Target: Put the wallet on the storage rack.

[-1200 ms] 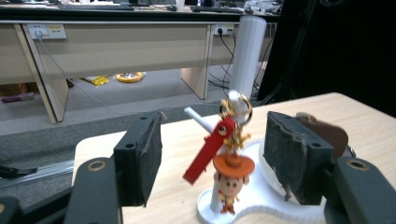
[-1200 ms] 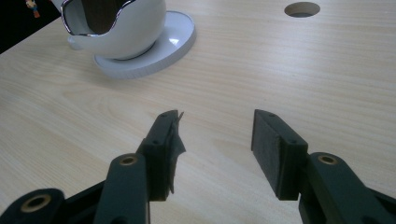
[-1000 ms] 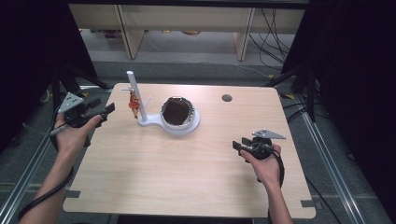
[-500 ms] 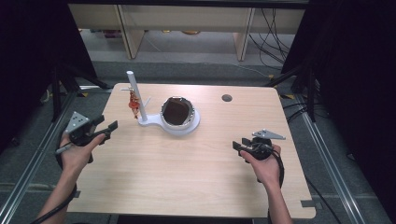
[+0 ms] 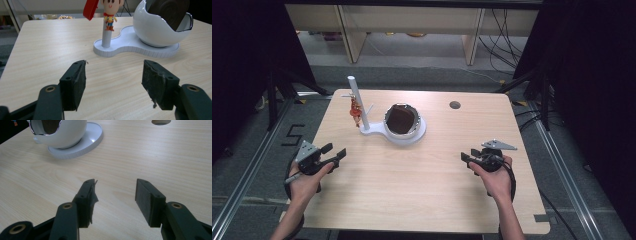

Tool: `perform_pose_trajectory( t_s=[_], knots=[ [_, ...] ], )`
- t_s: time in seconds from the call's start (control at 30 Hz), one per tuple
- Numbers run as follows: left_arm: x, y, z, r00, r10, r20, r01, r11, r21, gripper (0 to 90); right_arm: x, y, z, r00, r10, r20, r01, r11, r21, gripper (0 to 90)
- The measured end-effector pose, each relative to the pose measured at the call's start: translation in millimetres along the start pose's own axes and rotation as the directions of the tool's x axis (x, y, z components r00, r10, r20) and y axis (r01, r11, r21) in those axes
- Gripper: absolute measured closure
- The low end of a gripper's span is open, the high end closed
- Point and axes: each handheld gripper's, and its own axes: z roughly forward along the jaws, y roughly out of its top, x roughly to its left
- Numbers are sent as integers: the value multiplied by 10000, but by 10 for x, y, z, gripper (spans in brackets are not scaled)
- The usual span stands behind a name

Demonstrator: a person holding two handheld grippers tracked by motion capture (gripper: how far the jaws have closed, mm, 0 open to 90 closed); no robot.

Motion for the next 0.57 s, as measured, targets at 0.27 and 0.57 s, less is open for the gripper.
perform_pose_trajectory(
  t_s=[0.27, 0.57],
  knots=[
    [-3, -159, -104, 9992, -278, -293, 272, 9994, -222, 349, 30, -20, 27, 9995, 283, 115, -284, 9995, 110, 513],
    [14, -190, -137, 9986, -487, -217, 476, 9978, -470, 333, 12, -26, -6, 9994, 352, 22, -353, 9992, 211, 511]
  ],
)
